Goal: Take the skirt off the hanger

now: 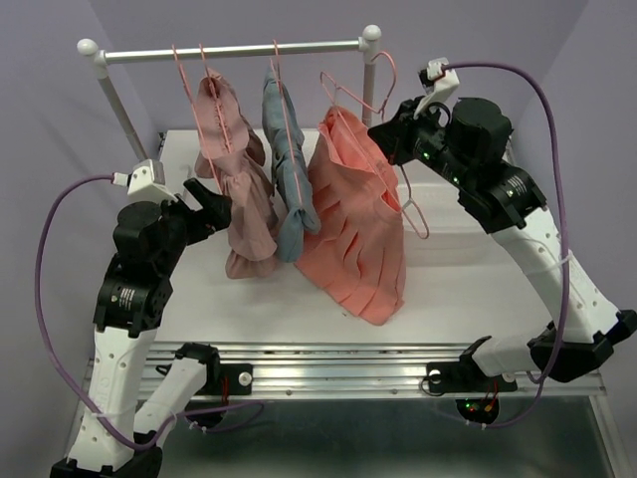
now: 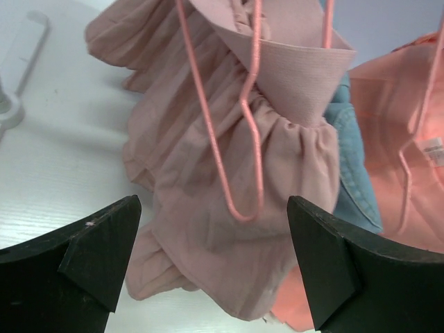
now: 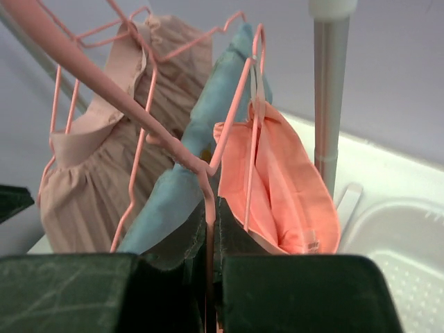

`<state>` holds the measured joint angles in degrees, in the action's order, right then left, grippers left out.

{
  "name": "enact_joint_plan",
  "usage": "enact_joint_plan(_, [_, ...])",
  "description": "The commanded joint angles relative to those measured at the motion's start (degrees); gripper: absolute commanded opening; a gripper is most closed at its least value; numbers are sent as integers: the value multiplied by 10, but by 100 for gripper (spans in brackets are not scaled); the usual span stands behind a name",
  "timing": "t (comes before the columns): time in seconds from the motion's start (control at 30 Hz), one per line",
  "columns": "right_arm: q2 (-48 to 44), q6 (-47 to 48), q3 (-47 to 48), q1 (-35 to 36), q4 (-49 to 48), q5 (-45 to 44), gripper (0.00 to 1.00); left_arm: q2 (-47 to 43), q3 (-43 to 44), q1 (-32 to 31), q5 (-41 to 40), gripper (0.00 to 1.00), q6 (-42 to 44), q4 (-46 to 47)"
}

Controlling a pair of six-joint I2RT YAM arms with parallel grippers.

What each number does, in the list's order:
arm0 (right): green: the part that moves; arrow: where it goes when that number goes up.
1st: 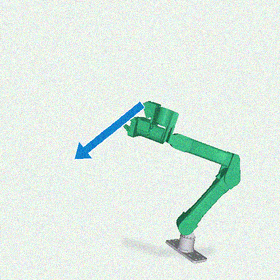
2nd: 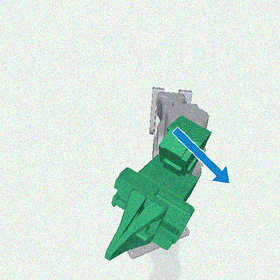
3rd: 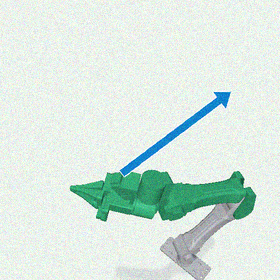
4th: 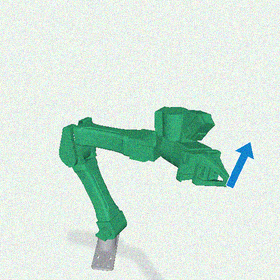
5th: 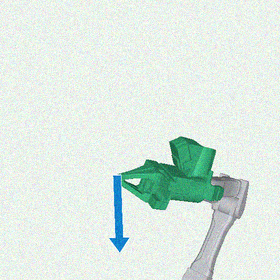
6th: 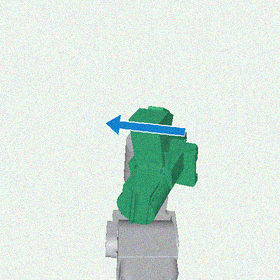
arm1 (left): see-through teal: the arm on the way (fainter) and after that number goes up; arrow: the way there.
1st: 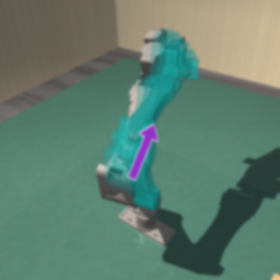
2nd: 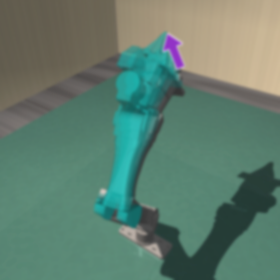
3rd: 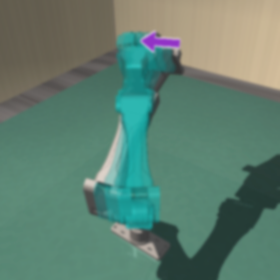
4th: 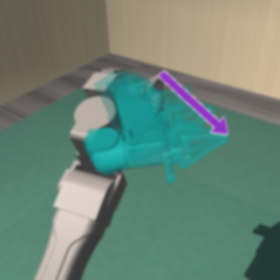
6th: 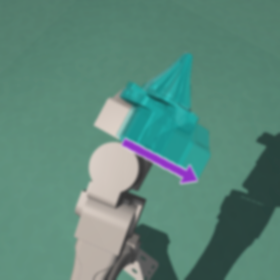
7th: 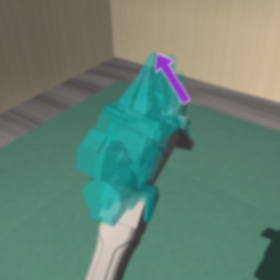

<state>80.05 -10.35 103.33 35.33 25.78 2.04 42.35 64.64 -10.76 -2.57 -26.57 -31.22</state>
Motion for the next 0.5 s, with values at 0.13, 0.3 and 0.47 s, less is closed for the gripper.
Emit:
enact_joint_plan(0.13, [-162,-96,-143,4,-14,49,1,52,43,-80,72,99,-15,84])
enact_joint_plan(0.3, [-226,-118,-218,4,26,51,1,113,92,-275,-33,99,-27,96])
enact_joint_plan(0.47, [-288,-128,-262,4,65,85,1,190,130,-410,-103,99,-16,105])
